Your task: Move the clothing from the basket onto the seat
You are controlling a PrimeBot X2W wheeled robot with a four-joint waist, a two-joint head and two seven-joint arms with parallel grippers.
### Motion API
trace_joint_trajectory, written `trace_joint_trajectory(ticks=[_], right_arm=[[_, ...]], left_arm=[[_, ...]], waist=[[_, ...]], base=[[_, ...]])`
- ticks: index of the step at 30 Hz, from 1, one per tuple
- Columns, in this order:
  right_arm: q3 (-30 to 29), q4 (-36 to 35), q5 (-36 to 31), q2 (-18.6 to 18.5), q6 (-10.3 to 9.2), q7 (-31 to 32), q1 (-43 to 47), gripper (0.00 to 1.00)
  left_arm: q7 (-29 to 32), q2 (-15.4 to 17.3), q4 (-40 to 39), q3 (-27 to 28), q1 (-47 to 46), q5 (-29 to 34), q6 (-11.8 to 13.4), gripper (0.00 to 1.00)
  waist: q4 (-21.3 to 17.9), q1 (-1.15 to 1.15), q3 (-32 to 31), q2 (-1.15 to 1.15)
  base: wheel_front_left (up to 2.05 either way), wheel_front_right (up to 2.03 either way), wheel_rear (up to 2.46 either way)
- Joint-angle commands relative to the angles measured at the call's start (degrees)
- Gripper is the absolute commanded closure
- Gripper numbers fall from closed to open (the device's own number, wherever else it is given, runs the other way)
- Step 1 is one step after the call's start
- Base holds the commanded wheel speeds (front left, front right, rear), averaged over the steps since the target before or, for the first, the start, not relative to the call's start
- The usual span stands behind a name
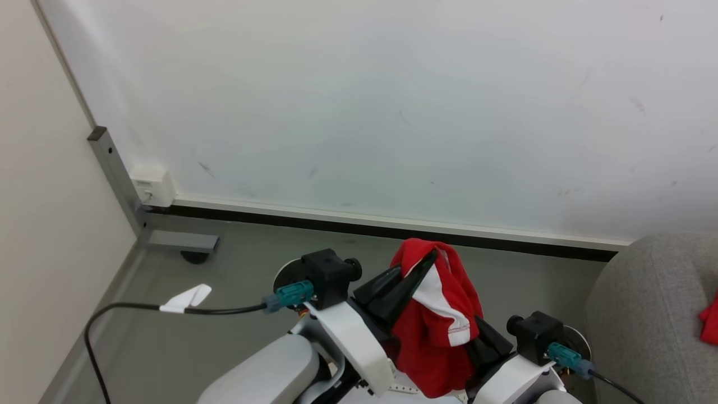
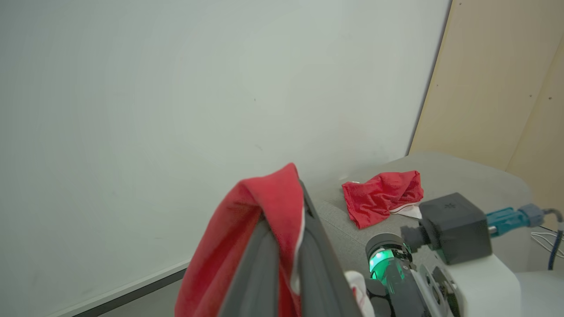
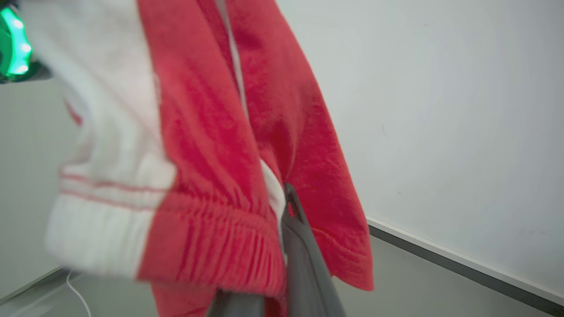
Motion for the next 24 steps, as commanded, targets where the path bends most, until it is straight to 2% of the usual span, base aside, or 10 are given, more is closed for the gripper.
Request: trace_joint_trajectory(ticks=[1,14,15,16,17,24], right_arm=[[-0.13,-0.21,0.5,-0.33,-0.13,0.04,0.44,1.0],[-7.02,-6.52,-0.4,-0.2,-0.13,0.04,4.01,1.0],[-7.67,-6.9,-0.7,-0.18,-0.13,0.04,4.1,1.0],[-8.37,-7.34,-0.94,-0.16,-0.13,0.04,4.11,1.0],[-9.15,-7.74,-1.05,-0.1,-0.13,0.04,4.14,1.0],[-12.38,-9.73,-2.17,0.44,-0.13,0.04,4.44,1.0]], left_arm=[[-0.14,0.15,0.11,0.2,0.68,-0.34,0.14,1.0],[-0.75,1.41,2.07,0.31,1.56,-0.28,0.77,1.0],[-0.73,1.43,1.98,0.26,1.61,-0.24,0.88,0.78],[-0.76,1.47,1.89,0.29,1.71,-0.22,1.12,0.43],[-0.87,1.49,1.68,0.3,1.83,-0.15,1.19,0.0],[-1.74,2.34,0.4,0.0,5.62,-0.31,2.03,0.0]], waist=[[0.24,0.0,-0.1,0.0],[-0.71,0.0,0.38,0.0],[-1.04,0.0,0.5,0.0],[-1.43,0.0,0.66,0.0],[-1.93,0.0,0.85,0.0],[-7.17,0.0,2.11,0.0]], base=[[0.0,0.0,0.0],[0.0,0.0,0.0],[0.0,0.0,0.0],[0.0,0.0,0.0],[0.0,0.0,0.0],[0.0,0.0,0.0]])
